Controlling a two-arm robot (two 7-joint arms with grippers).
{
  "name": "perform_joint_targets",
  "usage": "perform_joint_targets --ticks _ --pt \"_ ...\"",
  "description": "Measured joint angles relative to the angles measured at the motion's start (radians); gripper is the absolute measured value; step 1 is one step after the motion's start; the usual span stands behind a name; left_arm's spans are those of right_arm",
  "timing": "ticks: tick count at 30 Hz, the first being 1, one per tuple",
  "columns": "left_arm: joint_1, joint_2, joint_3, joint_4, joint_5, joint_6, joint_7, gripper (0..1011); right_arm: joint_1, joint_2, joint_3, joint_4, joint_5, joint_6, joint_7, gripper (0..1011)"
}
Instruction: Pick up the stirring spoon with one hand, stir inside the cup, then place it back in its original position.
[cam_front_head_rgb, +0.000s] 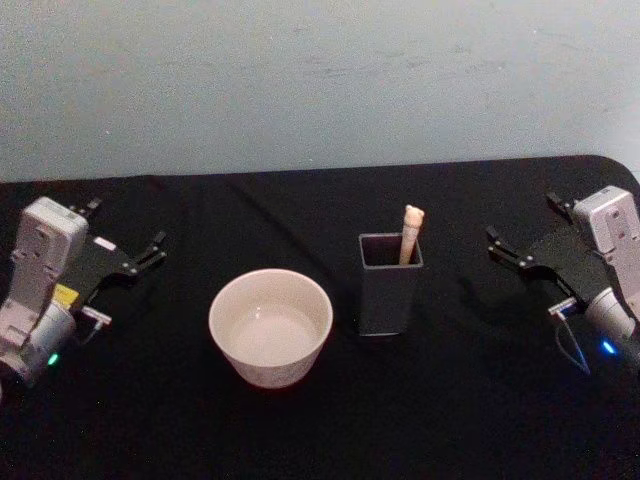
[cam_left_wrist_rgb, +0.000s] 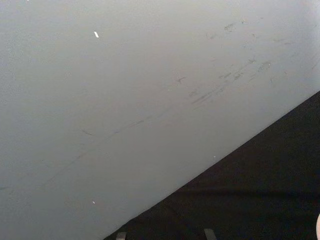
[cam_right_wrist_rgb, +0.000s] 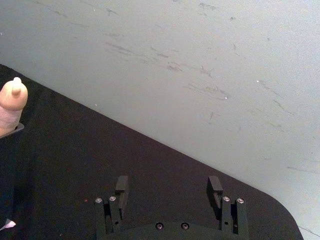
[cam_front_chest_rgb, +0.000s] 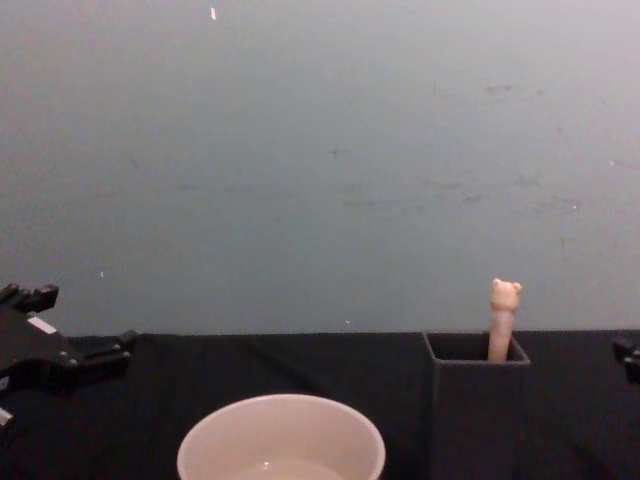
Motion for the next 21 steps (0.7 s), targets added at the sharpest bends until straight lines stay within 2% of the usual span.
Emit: perform_joint_targets --ticks 21 --pt "0.000 0.000 0.000 0.000 0.000 0.000 0.000 1001 0.000 0.000 0.000 0.000 0.000 0.000 0.000 1000"
